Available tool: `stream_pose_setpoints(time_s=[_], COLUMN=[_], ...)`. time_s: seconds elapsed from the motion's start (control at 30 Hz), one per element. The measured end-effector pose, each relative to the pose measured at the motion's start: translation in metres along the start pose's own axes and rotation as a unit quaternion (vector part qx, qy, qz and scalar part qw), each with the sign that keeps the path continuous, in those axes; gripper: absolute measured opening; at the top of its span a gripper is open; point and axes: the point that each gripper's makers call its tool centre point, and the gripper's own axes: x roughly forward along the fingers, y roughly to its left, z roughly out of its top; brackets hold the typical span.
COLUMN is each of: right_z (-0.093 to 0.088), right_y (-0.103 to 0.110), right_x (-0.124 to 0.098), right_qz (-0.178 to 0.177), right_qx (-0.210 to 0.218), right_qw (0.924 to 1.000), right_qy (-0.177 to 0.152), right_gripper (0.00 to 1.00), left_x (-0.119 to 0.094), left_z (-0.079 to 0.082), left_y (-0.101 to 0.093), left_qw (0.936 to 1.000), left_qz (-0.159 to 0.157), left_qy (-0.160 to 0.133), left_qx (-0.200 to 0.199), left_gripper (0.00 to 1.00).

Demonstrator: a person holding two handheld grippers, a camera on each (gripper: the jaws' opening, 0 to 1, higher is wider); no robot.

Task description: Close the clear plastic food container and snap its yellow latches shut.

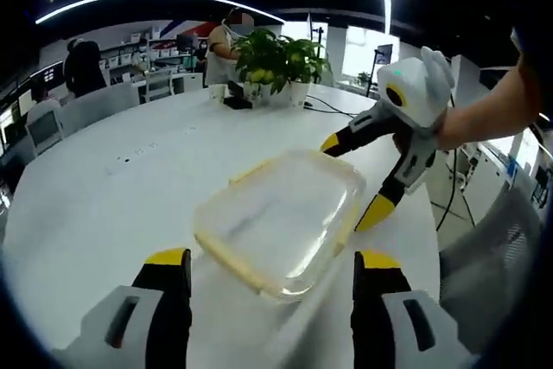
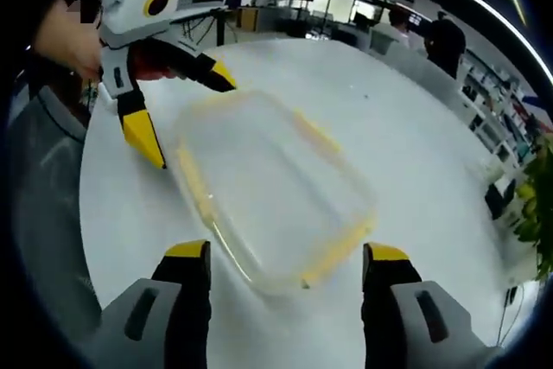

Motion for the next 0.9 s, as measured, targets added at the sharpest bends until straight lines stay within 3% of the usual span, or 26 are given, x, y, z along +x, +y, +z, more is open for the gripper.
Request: stream_pose_setpoints(time_s=[0.23, 0.47, 0.9], right_z=[-0.0053, -0.0046, -0.0049], right_y=[-0.0005, -0.0019, 0.0004], right_x=[0.0079, 0.0093, 0.0096], right_qz=[-0.011, -0.017, -0.033], right_qx=[-0.016, -0.012, -0.034], right_qw=[0.9998, 0.9997, 0.9989], right_qy=[-0.002, -0.010, -0.002], right_gripper=[0.67, 0.59, 0.57], left_x=[0.0055, 0.0075, 0.0049], left_z=[-0.0068, -0.0074, -0.0081], left_y=[-0.0023, 0.0009, 0.0038], left_qw=[0.9998, 0.9995, 0.9993], left_qz=[0.015, 0.026, 0.034], left_qy=[-0.013, -0.014, -0.015], left_qx=[0.010, 0.013, 0.010], left_gripper=[0.62, 0.54, 0.53])
